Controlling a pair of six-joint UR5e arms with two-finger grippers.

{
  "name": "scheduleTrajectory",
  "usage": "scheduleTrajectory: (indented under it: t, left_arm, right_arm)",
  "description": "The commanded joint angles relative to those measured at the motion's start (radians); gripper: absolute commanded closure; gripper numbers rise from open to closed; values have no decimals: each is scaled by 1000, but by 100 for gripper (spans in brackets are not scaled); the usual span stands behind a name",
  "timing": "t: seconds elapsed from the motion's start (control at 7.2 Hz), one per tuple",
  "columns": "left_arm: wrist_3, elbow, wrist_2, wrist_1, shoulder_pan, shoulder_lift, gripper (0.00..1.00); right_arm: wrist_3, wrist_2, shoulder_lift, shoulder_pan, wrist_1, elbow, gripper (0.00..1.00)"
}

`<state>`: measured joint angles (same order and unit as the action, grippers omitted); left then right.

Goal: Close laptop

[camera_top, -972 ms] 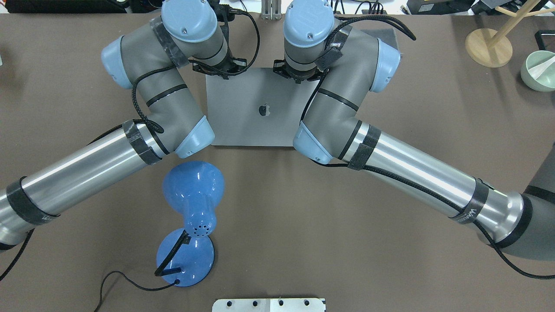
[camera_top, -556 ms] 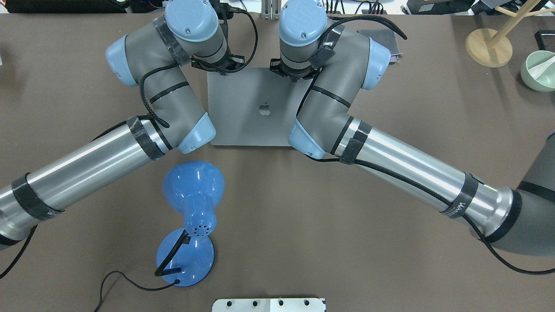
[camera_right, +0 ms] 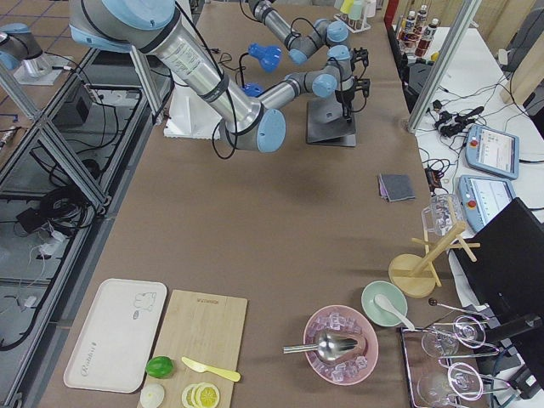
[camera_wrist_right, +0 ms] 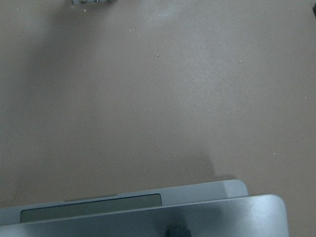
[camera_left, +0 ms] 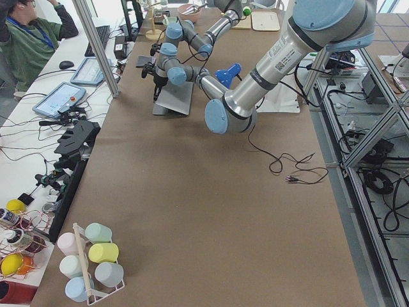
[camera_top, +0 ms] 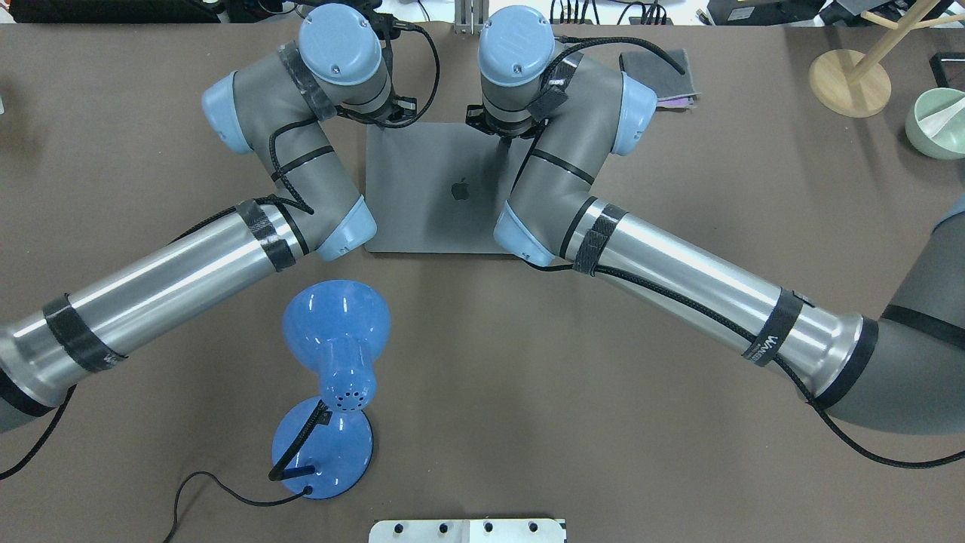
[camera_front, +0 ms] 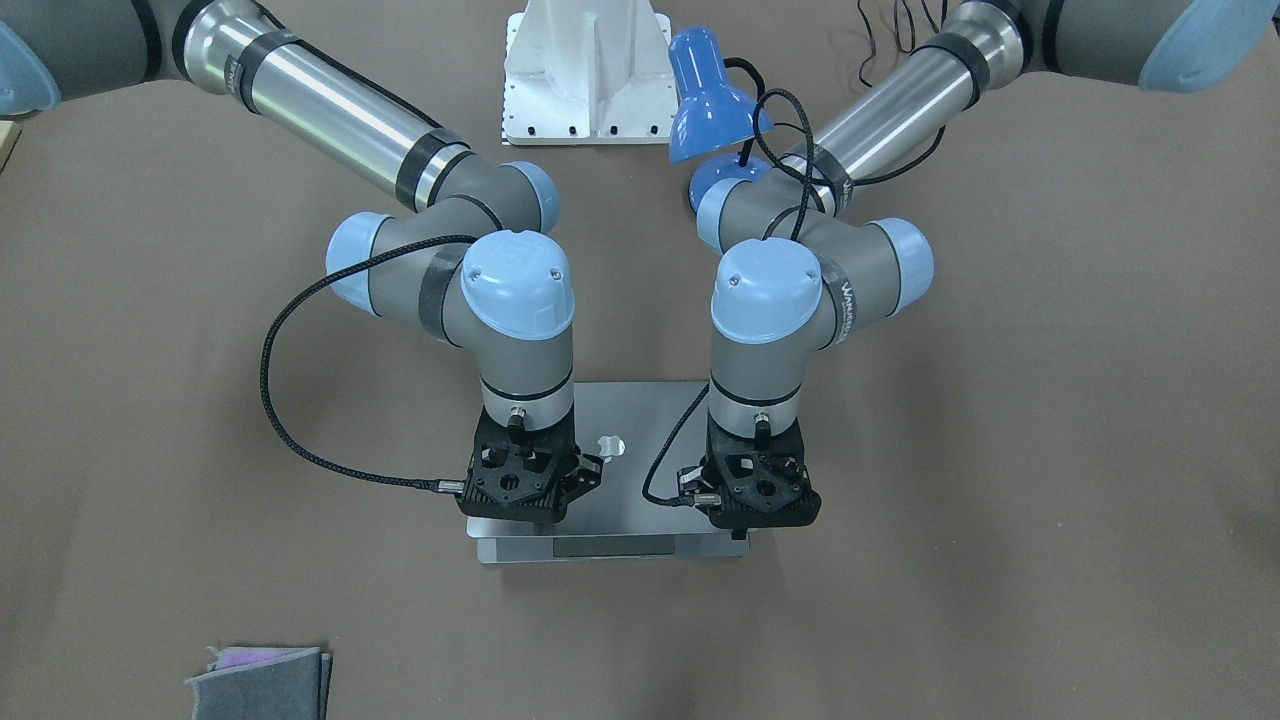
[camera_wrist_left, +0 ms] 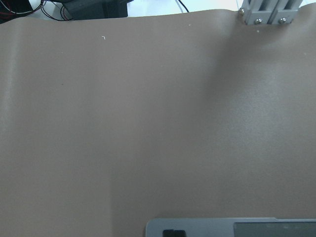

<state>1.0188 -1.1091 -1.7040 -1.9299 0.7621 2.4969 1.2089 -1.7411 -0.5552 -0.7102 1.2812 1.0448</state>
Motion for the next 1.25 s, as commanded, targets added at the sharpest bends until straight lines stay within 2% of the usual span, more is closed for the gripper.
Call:
scheduleTrajectory:
  t: [0.0,0.42,1.11]
  left_arm:
    - [0,37,9,-12,-6,2,100]
    - [0,92,64,-43,-36,7,100]
    - [1,97,76,-46,-61,7,100]
  right_arm:
    - [-2,0,6,0,-17,-40,100]
    - [-2,2,6,9,-19,-58,100]
    - [-2,9,4,25,-19,-63,100]
